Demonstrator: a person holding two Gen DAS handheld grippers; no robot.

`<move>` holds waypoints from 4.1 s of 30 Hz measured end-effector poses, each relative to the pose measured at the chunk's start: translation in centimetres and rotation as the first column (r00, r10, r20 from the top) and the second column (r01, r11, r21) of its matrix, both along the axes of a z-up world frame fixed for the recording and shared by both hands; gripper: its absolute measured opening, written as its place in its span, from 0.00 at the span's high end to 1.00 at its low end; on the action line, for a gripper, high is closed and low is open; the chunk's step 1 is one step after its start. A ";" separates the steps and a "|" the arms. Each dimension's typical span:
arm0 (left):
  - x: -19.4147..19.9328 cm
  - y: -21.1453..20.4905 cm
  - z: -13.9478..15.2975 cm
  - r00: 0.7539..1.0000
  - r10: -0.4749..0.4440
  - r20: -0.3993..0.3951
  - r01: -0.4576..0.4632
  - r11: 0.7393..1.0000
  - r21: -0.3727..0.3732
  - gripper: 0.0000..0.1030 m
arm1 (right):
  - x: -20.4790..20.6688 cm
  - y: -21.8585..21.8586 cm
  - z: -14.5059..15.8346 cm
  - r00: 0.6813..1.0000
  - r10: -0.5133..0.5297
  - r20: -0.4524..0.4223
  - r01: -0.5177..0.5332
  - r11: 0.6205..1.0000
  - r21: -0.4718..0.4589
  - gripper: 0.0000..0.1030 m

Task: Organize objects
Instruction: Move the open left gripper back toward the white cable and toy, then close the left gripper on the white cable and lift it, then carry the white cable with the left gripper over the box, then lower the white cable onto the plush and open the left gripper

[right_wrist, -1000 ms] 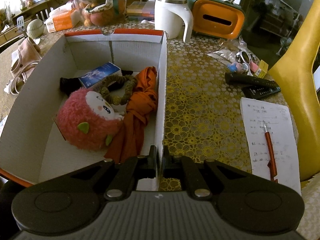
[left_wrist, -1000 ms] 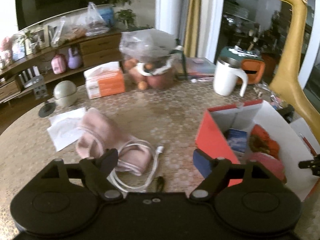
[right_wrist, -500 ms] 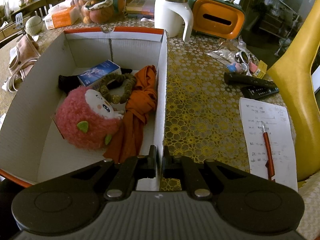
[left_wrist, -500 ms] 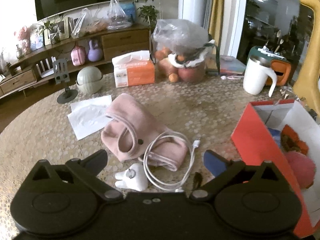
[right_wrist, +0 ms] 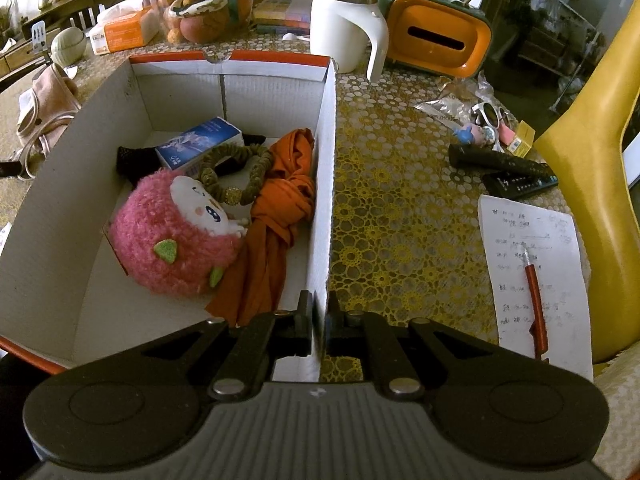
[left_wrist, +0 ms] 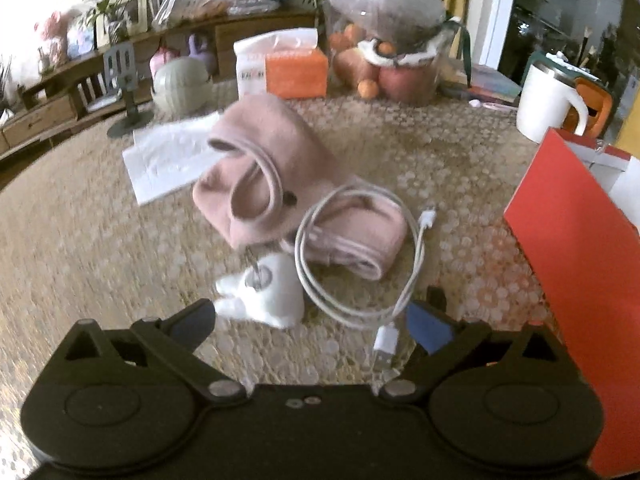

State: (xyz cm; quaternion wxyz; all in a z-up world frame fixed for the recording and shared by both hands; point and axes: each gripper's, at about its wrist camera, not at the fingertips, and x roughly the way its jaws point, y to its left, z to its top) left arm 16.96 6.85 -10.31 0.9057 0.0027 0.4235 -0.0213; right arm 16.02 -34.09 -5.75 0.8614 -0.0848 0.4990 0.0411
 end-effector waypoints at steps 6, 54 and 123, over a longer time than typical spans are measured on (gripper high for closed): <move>0.0 0.0 -0.7 0.998 0.055 -0.018 -0.056 0.997 -0.052 0.09 | -0.2 -0.1 0.0 1.000 0.007 0.002 -0.007 1.000 0.002 0.95; -0.4 -5.4 8.9 0.983 -0.090 0.159 0.097 0.995 -0.034 1.00 | -0.4 0.2 -0.2 1.000 0.008 0.028 -0.007 1.000 -0.001 0.95; 3.4 -26.6 5.6 0.891 -0.454 -0.026 0.454 0.891 0.026 0.98 | -0.6 -1.4 -0.9 0.997 0.075 0.027 -0.077 0.994 0.075 0.95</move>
